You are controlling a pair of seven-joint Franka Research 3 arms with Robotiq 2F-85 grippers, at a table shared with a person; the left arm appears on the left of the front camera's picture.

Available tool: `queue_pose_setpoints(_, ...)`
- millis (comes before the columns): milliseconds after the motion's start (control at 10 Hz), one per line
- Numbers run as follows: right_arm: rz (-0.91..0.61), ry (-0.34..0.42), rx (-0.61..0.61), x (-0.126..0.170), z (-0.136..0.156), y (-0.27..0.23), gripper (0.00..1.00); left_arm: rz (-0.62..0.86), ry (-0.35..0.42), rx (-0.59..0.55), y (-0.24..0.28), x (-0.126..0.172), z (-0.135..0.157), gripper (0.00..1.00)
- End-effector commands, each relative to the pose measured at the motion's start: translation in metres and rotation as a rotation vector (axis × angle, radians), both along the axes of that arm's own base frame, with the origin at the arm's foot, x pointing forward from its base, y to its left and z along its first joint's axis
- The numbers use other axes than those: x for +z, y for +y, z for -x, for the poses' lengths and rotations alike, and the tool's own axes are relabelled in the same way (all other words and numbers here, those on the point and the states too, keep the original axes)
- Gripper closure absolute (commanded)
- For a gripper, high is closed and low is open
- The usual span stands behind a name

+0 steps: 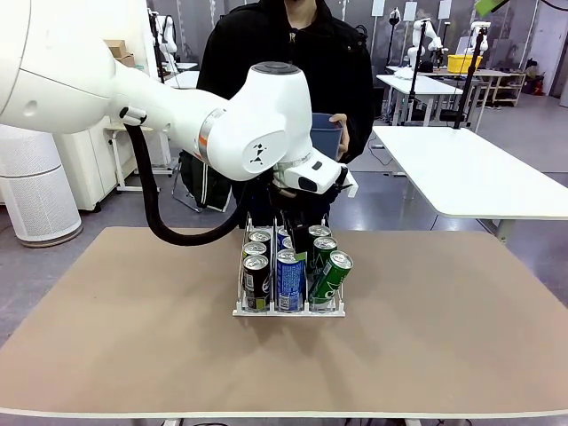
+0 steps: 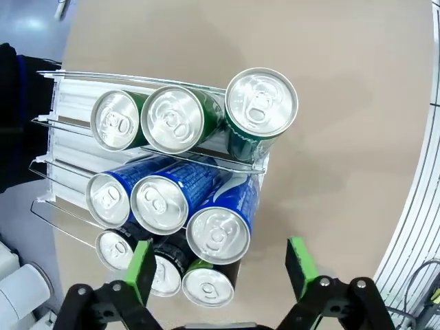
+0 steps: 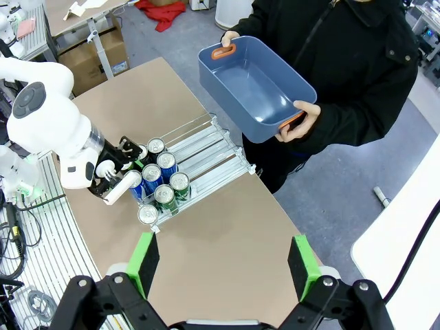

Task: Fill the beverage cans into the dispenser.
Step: Place the picked Ionic drink in the line of the Automatic Can Dispenser with the same cans.

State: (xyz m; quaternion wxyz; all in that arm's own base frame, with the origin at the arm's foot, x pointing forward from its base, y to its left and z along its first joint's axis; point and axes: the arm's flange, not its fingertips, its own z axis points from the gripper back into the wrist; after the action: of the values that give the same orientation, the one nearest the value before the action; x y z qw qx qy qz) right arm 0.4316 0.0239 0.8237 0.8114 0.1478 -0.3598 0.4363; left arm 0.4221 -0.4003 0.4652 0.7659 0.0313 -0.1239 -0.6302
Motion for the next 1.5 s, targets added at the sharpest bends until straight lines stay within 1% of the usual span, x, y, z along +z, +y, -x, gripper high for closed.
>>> queue_pose_setpoints(0, 0.002, 0.007, -0.003, -0.002, 0.002, 0.001, 0.0, 0.025, 0.036, 0.059, 0.008, 0.0, 0.012, 0.0)
queue_pose_setpoints(100, 0.002, 0.007, -0.003, -0.002, 0.002, 0.001, 0.0, 0.033, 0.03, 0.091, 0.007, 0.002, 0.014, 0.0)
queue_pose_setpoints(200, 0.002, 0.007, -0.003, -0.002, 0.002, 0.001, 0.0, 0.035, 0.026, 0.092, 0.009, 0.003, 0.016, 0.0)
queue_pose_setpoints(300, 0.002, 0.007, -0.003, -0.002, 0.002, 0.001, 0.0, 0.03, 0.004, 0.077, 0.01, 0.004, 0.017, 0.0)
queue_pose_setpoints(400, 0.002, 0.007, -0.003, -0.002, 0.002, 0.001, 0.0, 0.022, 0.019, 0.066, 0.003, 0.004, 0.006, 0.0)
queue_pose_setpoints(1400, 0.002, 0.007, -0.003, -0.002, 0.002, 0.001, 0.0, 0.022, 0.019, 0.066, 0.003, 0.004, 0.006, 0.0)
